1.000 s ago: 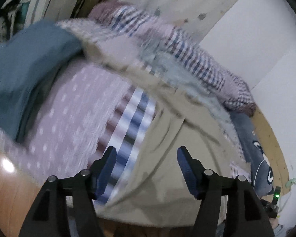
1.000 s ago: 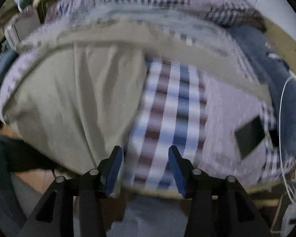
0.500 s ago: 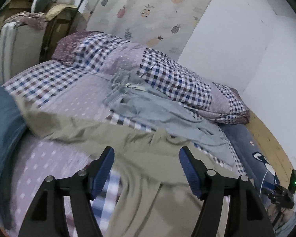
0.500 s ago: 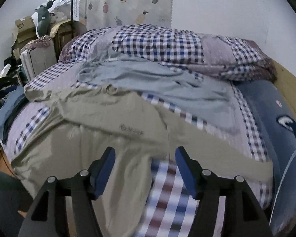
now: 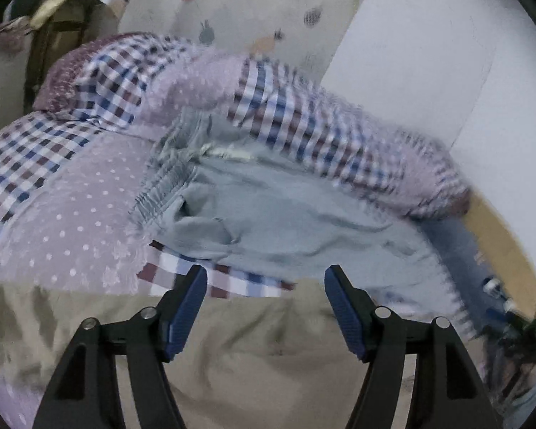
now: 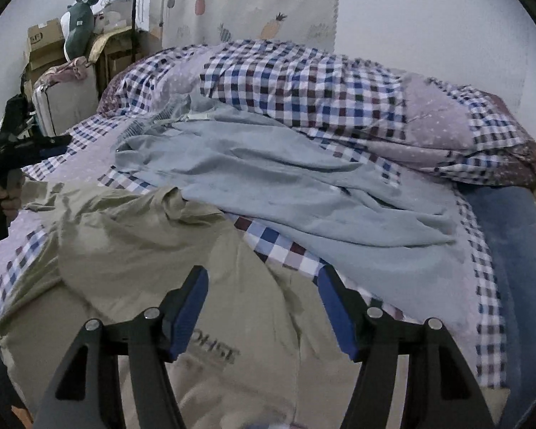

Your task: Fold clothes

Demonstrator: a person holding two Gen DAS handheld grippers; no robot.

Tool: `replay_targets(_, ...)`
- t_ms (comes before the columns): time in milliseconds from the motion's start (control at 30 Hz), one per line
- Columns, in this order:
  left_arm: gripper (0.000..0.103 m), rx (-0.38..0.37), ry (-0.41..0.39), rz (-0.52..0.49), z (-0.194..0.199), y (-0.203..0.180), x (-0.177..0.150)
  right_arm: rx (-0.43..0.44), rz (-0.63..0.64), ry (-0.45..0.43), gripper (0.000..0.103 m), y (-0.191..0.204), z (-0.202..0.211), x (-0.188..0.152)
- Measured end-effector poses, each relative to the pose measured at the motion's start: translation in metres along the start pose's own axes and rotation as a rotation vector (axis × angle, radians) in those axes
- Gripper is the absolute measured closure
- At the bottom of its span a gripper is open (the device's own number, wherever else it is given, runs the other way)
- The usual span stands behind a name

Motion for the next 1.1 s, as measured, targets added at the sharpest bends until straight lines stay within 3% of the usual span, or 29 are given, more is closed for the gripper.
replay_targets(267,0.031,0.103,0.274,-0.301,-0.092,0.019,-0.025,0.013,0.007,0.046,0.035,-0.001,-0.066,0.001)
replay_targets(400,0.033,0.093,0.406,-0.386,-0.125,0.019,-0.048,0.008,-0.030,0.058,0.035,-0.011,-0.085,0.005)
replay_targets(467,0.037,0.121,0.470,-0.435,-0.138,0.021,-0.059,0.001,-0.045,0.060,0.035,-0.017,-0.092,0.007)
replay_targets(500,0.046,0.128,0.504,-0.456,-0.145,0.021,-0.067,-0.003,-0.054,0.061,0.035,-0.021,-0.095,0.008)
replay_targets(567,0.064,0.114,0.509,-0.482,-0.149,0.016,-0.073,-0.004,-0.070,0.063,0.035,-0.028,-0.099,0.009)
replay_targets(600,0.081,0.119,0.491,-0.497,-0.149,0.012,-0.073,-0.004,-0.079,0.064,0.035,-0.031,-0.101,0.009)
replay_targets(633,0.090,0.134,0.478,-0.503,-0.148,0.013,-0.072,-0.009,-0.085,0.064,0.035,-0.035,-0.102,0.009)
replay_targets(867,0.097,0.222,0.304,-0.368,-0.123,0.041,-0.046,-0.010,-0.091,0.104,0.035,-0.058,-0.118,0.006)
replay_targets(1000,0.097,0.236,0.289,-0.310,-0.112,0.057,-0.046,0.064,0.035,0.174,0.037,-0.037,-0.137,-0.011)
replay_targets(1100,0.097,0.252,0.299,-0.322,-0.109,0.057,-0.053,0.073,0.141,0.224,0.039,-0.022,-0.151,-0.026)
Point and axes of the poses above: each gripper's, at about its wrist camera, not at the fingertips, and z roughly against the way its jaws point, y to its left, x to its top, the point moved 8 cm from there along -z, roughly the way its jaws point, and after that the axes turned 11 degrees about -x, right-handed, at the moved point
